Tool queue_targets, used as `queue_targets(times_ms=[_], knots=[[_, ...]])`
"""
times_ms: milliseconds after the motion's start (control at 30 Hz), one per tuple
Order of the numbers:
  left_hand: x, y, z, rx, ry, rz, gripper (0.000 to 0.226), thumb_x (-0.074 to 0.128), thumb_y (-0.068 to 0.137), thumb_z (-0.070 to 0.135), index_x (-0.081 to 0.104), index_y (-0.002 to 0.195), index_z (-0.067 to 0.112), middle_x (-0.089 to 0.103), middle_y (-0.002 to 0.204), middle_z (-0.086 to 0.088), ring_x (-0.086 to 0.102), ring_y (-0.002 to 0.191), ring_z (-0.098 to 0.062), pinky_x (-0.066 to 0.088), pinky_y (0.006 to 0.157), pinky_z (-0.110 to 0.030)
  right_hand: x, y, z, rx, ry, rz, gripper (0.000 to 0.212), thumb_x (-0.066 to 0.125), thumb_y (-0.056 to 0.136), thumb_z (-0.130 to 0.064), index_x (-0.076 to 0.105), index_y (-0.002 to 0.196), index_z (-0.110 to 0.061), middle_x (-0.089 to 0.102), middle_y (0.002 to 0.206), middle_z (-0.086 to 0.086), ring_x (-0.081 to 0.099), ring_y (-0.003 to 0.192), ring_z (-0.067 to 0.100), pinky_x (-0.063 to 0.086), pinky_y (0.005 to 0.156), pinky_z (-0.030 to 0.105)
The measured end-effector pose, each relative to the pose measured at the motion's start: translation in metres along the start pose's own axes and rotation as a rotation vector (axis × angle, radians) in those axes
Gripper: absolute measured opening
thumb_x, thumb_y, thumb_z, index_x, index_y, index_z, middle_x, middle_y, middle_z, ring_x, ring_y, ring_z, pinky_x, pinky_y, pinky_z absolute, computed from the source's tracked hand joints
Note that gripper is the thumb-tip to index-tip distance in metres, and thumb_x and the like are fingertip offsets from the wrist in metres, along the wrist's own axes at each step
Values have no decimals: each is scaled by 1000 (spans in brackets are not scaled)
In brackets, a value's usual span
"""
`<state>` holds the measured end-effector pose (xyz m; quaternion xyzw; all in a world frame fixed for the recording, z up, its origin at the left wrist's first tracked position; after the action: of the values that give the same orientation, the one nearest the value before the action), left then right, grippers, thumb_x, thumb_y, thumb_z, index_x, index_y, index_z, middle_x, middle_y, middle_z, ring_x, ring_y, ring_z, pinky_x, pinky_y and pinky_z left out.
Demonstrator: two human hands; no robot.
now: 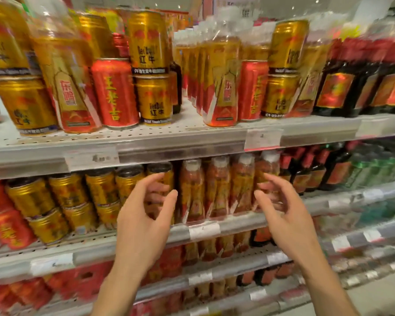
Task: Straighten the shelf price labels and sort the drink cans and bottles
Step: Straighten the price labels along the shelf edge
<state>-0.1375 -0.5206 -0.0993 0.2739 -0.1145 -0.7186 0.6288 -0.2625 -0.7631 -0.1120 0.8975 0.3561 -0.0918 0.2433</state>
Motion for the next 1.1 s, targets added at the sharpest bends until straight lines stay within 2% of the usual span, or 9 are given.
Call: queue_targets(times_ms=[133,233,333,467,600,700,867,1100], knots=[[49,7,37,39,46,16,34,72,93,26,59,122,37,71,97,14,67,88,-6,50,75,-10,-52,40,7,-82,4,15,40,61,98,-36,56,137,-31,64,116,-12,63,95,-1,50,78,9],[75,13,59,76,73,27,32,72,94,24,61,122,35,72,95,12,68,87,-9,54,76,-20,-77,68,7,-167,-17,38,40,63,97,-33,57,136,-27,65,113,-11,63,94,1,51,77,11],[98,18,76,126,140,15,32,72,94,24,63,124,29,71,93,13,67,86,-9,55,73,-19,-89,91,6,-247,-36,29,40,65,97,-31,57,136,-27,63,110,-10,63,92,5,54,76,19],[120,33,89,185,275,-2,31,70,93,33,64,123,29,68,89,15,67,80,-5,60,71,-29,-92,119,-2,-398,-145,1,39,67,96,-28,58,134,-24,60,107,-9,62,87,5,52,74,13],[125,53,94,222,430,46,20,74,91,40,70,104,26,69,77,14,69,73,-8,61,71,-43,-83,138,-17,-554,-300,-30,37,68,93,-33,64,128,-20,54,106,-9,57,78,3,53,71,19],[123,64,99,219,504,98,22,77,88,46,71,86,25,67,66,16,69,67,-10,60,67,-40,-76,150,-27,-639,-374,-66,28,69,91,-38,70,113,-19,51,99,-8,49,71,-4,42,66,14],[122,77,103,217,562,88,39,72,86,60,72,72,24,68,61,13,67,62,-7,58,63,-34,-75,162,-34,-657,-405,-77,21,71,88,-44,68,95,-25,55,86,-13,51,70,2,38,61,19],[122,85,101,177,514,107,50,67,80,74,69,59,28,67,50,13,67,57,-3,61,68,-38,-77,173,-40,-602,-389,-169,21,74,86,-46,66,86,-27,58,79,-13,56,74,4,51,65,30]])
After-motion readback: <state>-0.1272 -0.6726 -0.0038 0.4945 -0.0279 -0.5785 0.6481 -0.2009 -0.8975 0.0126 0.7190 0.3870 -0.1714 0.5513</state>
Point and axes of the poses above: each hand's wrist, its own y-axis towards the middle knuckle, its own x-axis out of the palm, z = x × y, the point moved 4 cm from there along y, towards the middle knuckle
